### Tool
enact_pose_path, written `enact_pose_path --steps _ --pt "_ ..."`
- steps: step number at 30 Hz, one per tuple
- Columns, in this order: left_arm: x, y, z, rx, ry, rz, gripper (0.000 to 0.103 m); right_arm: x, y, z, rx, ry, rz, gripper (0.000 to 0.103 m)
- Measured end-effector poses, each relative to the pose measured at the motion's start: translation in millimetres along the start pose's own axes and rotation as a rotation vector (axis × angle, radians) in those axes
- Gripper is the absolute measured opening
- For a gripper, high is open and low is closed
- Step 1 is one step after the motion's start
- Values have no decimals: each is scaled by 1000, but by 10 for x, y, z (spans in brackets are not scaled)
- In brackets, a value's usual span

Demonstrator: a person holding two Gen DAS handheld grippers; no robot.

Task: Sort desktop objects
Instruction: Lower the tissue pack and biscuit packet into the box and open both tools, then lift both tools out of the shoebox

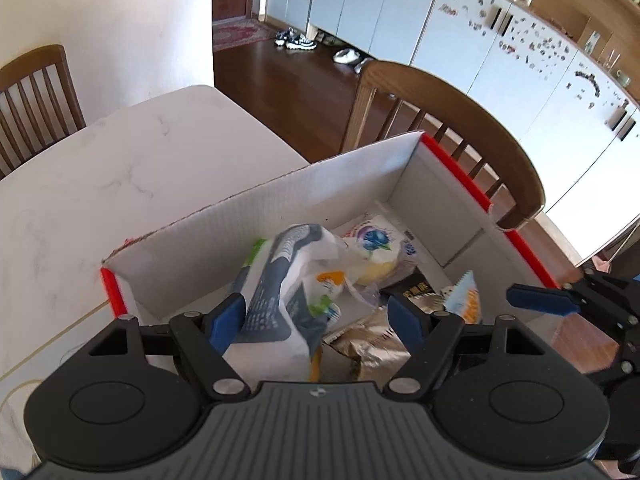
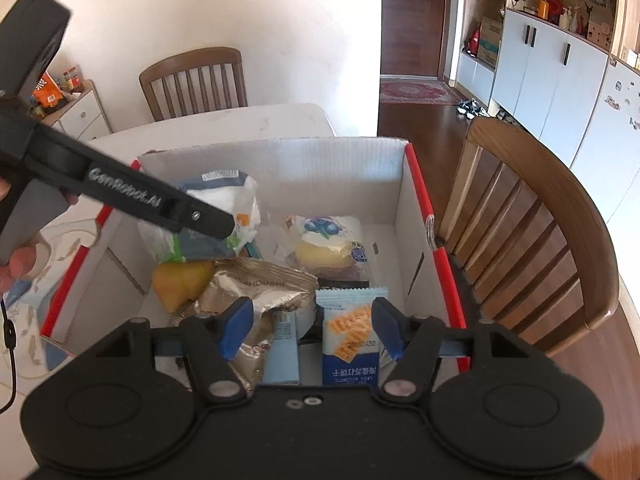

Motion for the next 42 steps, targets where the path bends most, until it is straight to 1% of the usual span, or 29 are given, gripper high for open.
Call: enact_pose_path --steps 2,4,7,13,18,20,24,25,26,28,33,37,42 --pt "29 -87 -7 -8 -14 29 78 -17 -31 -14 -7 -1 5 65" --pt "70 -172 1 3 -30 51 78 -31 -60 -28 -11 -3 10 66" --pt "131 -270 24 7 -35 65 78 -43 -93 -45 -16 -6 15 66" --pt "300 -466 45 -11 -28 89 78 -56 -185 -82 -33 -9 31 68" --pt "389 -658 21 -31 -52 118 78 -52 -268 -128 -46 -19 47 71" --pt "415 -729 15 -48 -54 137 84 -58 -311 -155 -53 -22 55 72" --pt "474 -855 21 -98 -29 172 85 -69 -393 -208 -64 -25 73 74" --pt "491 -887 20 -107 -26 179 87 -77 -418 -225 -68 -25 80 77" --pt "506 -919 11 -108 -29 183 93 -79 -439 -237 -71 -25 87 81" --pt "545 -969 8 -107 -36 188 102 -88 -497 -265 -79 -27 106 85" --pt "645 -1088 15 -129 -28 214 103 -71 -607 -336 -86 -38 129 91" --pt "735 -1172 37 -126 -30 224 103 -45 -671 -395 -80 -39 141 96" --pt "853 -1277 85 -151 4 240 103 9 -723 -442 -77 -33 143 97"
Point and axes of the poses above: each gripper's, at about its wrist camera, not at the fingertips, and y roughly the way its jaws point, z to its right, x to its underside, the point moved 9 cm from there along y, roughly the way its jaws point, and after that the axes turned 1 degree about -y, right-handed, at the moved point
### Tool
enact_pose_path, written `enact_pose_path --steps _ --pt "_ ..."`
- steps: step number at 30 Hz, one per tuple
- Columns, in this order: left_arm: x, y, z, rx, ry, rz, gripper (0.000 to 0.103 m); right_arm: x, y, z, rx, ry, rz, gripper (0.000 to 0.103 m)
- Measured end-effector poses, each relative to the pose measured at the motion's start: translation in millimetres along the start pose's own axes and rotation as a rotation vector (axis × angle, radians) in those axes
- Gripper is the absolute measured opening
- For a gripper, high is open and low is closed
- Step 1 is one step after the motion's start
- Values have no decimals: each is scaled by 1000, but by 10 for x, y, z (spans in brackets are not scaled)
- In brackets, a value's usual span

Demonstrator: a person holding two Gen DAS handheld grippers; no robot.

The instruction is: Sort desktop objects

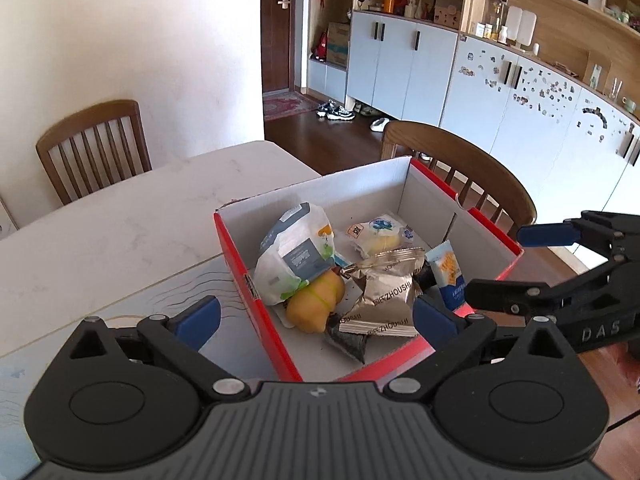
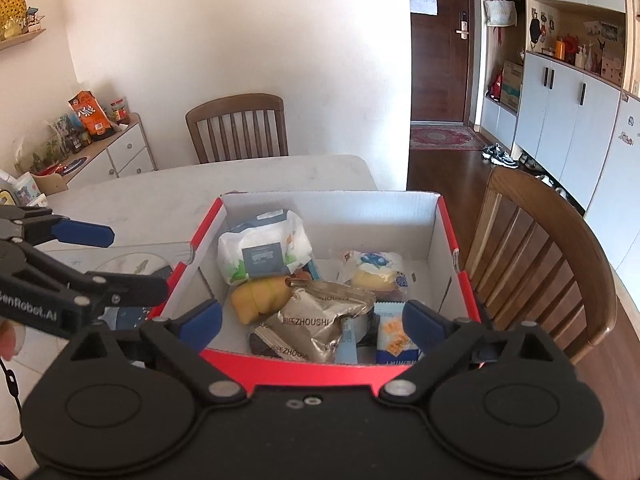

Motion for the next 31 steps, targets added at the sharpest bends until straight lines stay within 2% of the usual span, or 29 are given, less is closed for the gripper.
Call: enact_pose_path --steps 14,31 --pt "224 -84 8 5 -3 -20 103 83 -32 -35 -1 35 -14 97" --pt "275 -45 55 16 -8 -44 103 127 -4 -15 -5 54 -25 97"
Point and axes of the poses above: each gripper's, at about its wrist camera, not at the fingertips, and y roughly the way its jaws point, z to its right, x to its underside, the point moved 9 cm from there along y, roughly the way its jaws point, and after that the axes turned 1 degree about -y, right-handed, at the moved point
